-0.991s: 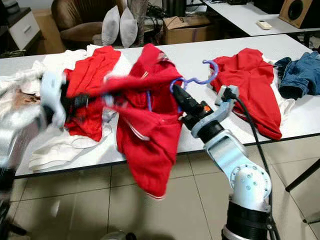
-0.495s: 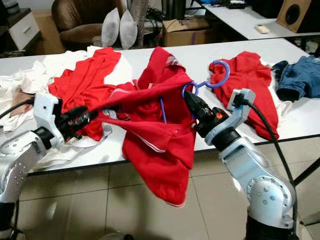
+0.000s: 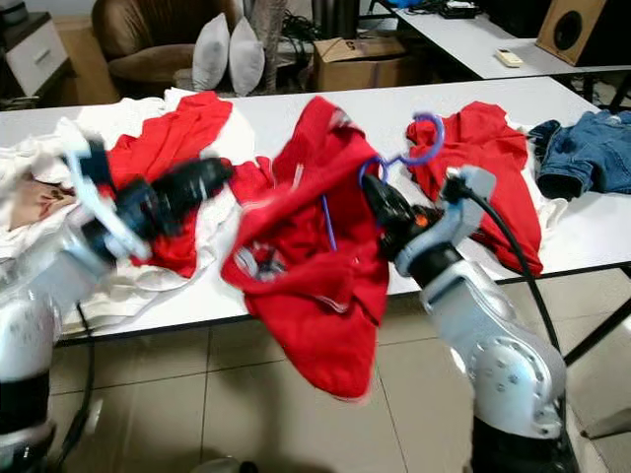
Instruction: Hang hanger
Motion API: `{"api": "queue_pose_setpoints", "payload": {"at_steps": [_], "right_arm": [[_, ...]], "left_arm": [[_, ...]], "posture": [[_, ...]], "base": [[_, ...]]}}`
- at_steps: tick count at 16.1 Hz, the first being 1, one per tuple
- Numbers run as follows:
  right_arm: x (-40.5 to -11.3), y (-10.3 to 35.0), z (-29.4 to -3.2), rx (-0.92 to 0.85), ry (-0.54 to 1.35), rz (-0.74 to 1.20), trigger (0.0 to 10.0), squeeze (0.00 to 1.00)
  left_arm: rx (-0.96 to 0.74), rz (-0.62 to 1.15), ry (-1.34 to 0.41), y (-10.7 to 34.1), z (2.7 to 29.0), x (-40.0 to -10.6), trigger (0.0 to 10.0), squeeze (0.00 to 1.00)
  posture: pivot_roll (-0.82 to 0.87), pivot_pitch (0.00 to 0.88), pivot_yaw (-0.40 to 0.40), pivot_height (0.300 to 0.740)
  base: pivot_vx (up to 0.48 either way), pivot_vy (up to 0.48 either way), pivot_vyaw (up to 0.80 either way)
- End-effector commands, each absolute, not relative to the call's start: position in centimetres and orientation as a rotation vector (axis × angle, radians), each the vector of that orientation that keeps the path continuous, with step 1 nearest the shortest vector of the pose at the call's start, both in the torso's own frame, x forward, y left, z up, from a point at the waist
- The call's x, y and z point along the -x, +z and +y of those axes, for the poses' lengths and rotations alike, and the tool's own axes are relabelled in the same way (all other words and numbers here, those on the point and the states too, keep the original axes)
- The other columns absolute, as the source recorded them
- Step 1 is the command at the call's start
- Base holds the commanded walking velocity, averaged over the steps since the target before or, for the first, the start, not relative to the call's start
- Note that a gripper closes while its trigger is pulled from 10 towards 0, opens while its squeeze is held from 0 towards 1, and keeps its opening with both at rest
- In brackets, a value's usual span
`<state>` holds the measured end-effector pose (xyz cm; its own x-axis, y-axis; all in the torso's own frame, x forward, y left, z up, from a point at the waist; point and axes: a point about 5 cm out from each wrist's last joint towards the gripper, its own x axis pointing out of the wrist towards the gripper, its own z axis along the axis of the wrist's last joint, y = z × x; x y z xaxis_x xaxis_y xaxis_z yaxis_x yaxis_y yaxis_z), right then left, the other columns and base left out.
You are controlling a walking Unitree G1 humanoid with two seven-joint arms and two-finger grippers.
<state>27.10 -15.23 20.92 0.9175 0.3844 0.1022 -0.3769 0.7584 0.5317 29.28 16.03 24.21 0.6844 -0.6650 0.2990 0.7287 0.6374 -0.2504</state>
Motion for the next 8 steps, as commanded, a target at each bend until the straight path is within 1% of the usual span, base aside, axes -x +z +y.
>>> {"api": "queue_pose_setpoints", "payload": {"at_steps": [1, 2, 3, 4, 5, 6, 7, 8], "right_arm": [[-27.1, 21.9, -15.3, -0.548, 0.393, -0.031, 0.0, 0.0], [-27.0, 21.9, -15.2, -0.517, 0.39, -0.023, 0.0, 0.0], [-26.7, 22.0, -15.1, -0.477, 0.387, -0.006, 2.6, 0.0], [-26.5, 22.0, -15.0, -0.461, 0.385, 0.002, 4.6, 0.0], [-26.3, 22.1, -14.9, -0.444, 0.386, 0.016, 10.0, 0.0], [-26.3, 22.1, -14.9, -0.443, 0.384, 0.018, 10.0, 0.0], [-26.1, 21.4, -14.7, -0.414, 0.372, 0.024, 10.0, 0.0], [-26.1, 21.0, -14.7, -0.406, 0.357, 0.026, 10.0, 0.0]], "left_arm": [[0.338, -0.192, -0.663, 24.3, 17.5, -30.3, 10.0, 1.0], [0.302, -0.174, -0.629, 24.0, 17.7, -30.6, 10.0, 0.63], [0.254, -0.141, -0.622, 23.0, 16.8, -30.7, 10.0, 0.0], [0.233, -0.136, -0.63, 22.6, 16.2, -30.5, 10.0, 0.0], [0.217, -0.127, -0.609, 22.0, 15.3, -30.1, 10.0, 0.0], [0.198, -0.123, -0.583, 21.8, 15.1, -30.0, 10.0, 0.0], [0.163, -0.095, -0.49, 20.1, 15.2, -29.4, 10.0, 0.0], [0.169, -0.075, -0.452, 19.2, 15.3, -29.3, 10.0, 0.0]], "posture": [[-0.07, 0.027, -0.008, 0.74], [-0.08, 0.029, -0.025, 0.74], [-0.09, 0.024, -0.051, 0.74], [-0.11, 0.027, -0.055, 0.74], [-0.11, 0.036, -0.046, 0.74], [-0.12, 0.047, -0.031, 0.74], [-0.15, 0.052, 0.013, 0.74], [-0.16, 0.053, 0.019, 0.74]], "base": [[0.0, 0.0, 0.0], [0.0, 0.0, 0.0], [0.0, 0.0, 0.0], [0.0, 0.0, 0.0], [0.0, 0.0, 0.0], [0.0, 0.0, 0.0], [0.0, -0.319, 0.0], [0.0, -0.469, 0.0]]}}
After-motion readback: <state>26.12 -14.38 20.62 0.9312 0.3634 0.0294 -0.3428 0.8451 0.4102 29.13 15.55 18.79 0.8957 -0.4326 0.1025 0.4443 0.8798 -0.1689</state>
